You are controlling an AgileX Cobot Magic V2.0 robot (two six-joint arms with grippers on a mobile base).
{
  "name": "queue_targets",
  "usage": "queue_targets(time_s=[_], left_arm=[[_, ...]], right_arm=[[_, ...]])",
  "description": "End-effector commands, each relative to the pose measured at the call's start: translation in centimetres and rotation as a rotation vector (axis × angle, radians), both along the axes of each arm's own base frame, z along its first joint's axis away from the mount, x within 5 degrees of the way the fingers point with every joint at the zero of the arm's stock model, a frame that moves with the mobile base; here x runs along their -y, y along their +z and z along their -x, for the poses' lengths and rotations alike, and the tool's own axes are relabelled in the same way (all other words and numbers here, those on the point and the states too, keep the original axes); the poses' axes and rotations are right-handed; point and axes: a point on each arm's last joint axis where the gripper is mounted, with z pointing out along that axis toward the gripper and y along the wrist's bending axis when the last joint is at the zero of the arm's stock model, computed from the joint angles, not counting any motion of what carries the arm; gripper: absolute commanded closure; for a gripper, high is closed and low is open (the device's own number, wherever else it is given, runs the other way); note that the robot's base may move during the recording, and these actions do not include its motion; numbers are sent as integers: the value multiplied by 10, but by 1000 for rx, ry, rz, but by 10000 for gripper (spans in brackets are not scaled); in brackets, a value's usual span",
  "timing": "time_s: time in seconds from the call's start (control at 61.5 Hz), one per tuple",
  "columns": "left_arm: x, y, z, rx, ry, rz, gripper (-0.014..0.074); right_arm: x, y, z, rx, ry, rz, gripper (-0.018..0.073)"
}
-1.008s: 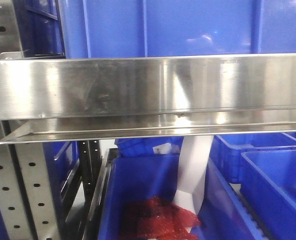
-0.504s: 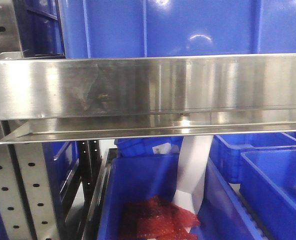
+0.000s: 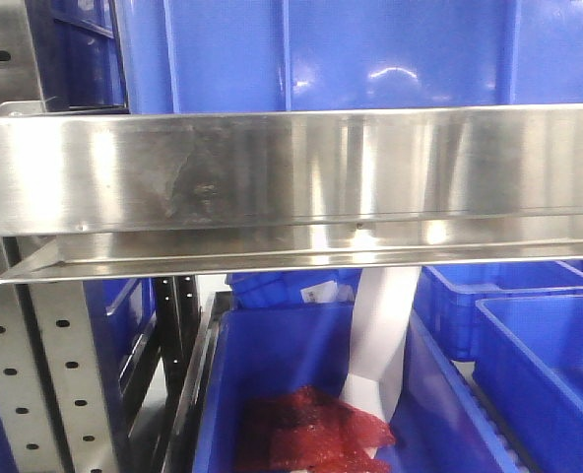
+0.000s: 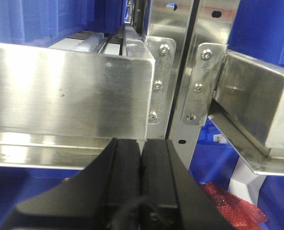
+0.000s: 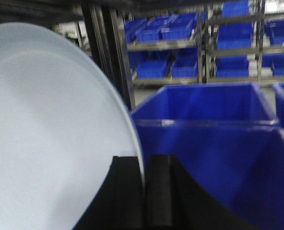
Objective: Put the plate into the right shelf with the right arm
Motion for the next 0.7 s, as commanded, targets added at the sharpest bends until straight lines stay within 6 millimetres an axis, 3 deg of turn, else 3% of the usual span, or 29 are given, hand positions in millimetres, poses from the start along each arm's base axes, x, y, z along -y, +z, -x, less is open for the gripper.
queue_targets(time_s=[0.0,0.098,0.228,0.455,0.683], left_arm=[[0,5,0,78,-7,13,643],[0,5,0,78,-7,13,643],[0,5,0,78,-7,13,643],[0,5,0,78,-7,13,643],[0,5,0,78,-7,13,643]], right_arm=[[-2,24,-11,97,-20,-38,424],[-11,15,-29,59,-8,-22,251],[-14,12,-36,47,-4,-17,-92],[-3,16,-33,25,-13,-5,-76],[24,45,8,-57,23,36,-74]])
